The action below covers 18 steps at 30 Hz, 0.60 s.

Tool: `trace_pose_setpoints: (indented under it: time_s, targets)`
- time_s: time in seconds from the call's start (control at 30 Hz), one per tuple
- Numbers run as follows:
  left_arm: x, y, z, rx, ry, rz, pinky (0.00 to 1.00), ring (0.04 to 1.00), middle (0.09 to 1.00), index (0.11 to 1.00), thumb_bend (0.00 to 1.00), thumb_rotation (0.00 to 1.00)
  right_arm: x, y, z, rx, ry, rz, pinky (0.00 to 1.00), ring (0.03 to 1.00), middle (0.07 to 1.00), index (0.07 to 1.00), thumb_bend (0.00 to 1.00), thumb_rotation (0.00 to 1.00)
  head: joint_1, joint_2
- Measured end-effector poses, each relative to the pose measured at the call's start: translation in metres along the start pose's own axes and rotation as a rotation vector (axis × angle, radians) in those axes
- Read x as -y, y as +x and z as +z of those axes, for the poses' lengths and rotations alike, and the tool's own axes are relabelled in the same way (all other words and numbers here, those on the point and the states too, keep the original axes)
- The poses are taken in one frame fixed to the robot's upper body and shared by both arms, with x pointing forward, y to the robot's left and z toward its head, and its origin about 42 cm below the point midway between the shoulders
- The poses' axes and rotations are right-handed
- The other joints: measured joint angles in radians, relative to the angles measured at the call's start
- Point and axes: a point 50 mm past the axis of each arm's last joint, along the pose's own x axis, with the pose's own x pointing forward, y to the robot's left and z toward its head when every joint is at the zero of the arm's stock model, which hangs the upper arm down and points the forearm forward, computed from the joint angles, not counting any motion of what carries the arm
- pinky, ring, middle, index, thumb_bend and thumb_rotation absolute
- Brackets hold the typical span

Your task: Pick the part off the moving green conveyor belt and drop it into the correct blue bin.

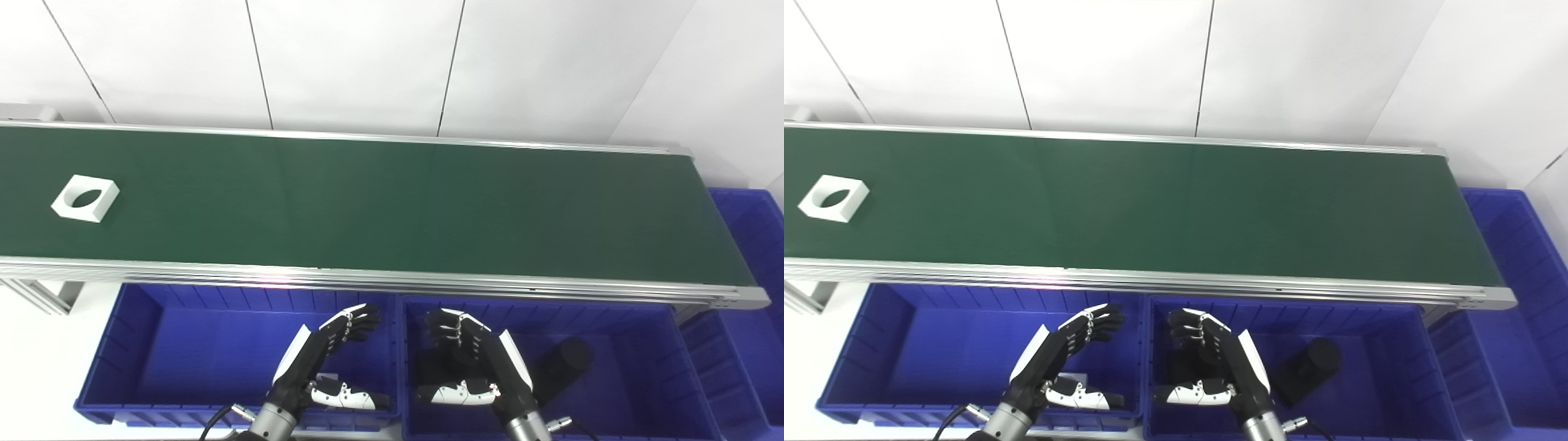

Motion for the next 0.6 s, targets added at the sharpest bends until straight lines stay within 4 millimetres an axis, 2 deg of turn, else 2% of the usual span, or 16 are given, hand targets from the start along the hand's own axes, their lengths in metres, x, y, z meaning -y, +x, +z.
trace_pose_setpoints:
  time_s: [0.47,0.6]
  targets:
    - [0.0000,0.0000,0.0000,0.000,0.001,-0.003,0.76,0.791,0.798,0.823,0.92,0.17,-0.0037,0.0005,0.0002,0.001,0.002,0.010,0.64,0.703,0.757,0.737,0.89,0.17,0.000,-0.003]
    - [-0.0001,0.0001,-0.0005,-0.002,0.000,-0.003,0.76,0.790,0.798,0.821,0.92,0.17,-0.0040,0.0006,0.0001,0.000,0.004,0.010,0.64,0.708,0.759,0.739,0.89,0.20,0.002,-0.006]
